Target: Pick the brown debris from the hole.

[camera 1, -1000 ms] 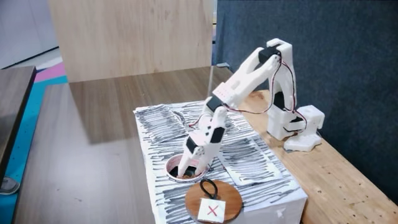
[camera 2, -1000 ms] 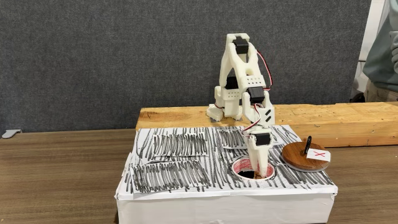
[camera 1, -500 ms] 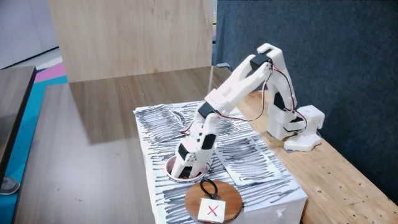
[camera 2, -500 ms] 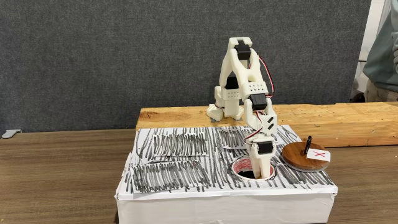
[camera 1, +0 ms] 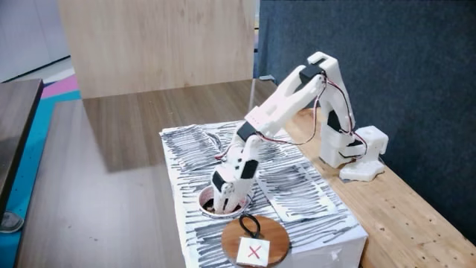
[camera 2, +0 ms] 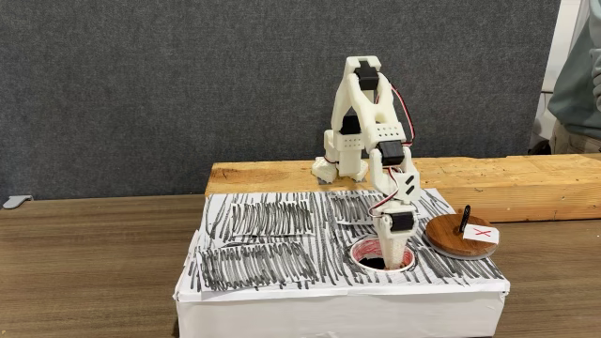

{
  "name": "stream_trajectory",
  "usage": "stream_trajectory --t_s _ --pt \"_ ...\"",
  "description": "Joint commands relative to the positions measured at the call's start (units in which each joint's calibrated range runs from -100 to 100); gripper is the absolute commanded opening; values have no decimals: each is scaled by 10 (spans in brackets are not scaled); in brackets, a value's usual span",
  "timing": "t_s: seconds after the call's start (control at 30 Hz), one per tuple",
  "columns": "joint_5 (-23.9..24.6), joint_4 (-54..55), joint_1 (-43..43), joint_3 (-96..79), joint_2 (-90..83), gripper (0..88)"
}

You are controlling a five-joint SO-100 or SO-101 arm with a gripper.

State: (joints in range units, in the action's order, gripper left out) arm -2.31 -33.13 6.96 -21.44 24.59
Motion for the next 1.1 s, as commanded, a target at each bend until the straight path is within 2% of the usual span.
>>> stream_trajectory --t_s 0.0,0.37,0.57,0.9,1.07 --pt "1 1 5 16 -2 11" --pt "1 -5 4 24 -28 10" --pt "1 -18 -2 15 -171 10" --pt "1 -137 -3 15 -418 10" --pt "2 -182 -2 14 -467 11"
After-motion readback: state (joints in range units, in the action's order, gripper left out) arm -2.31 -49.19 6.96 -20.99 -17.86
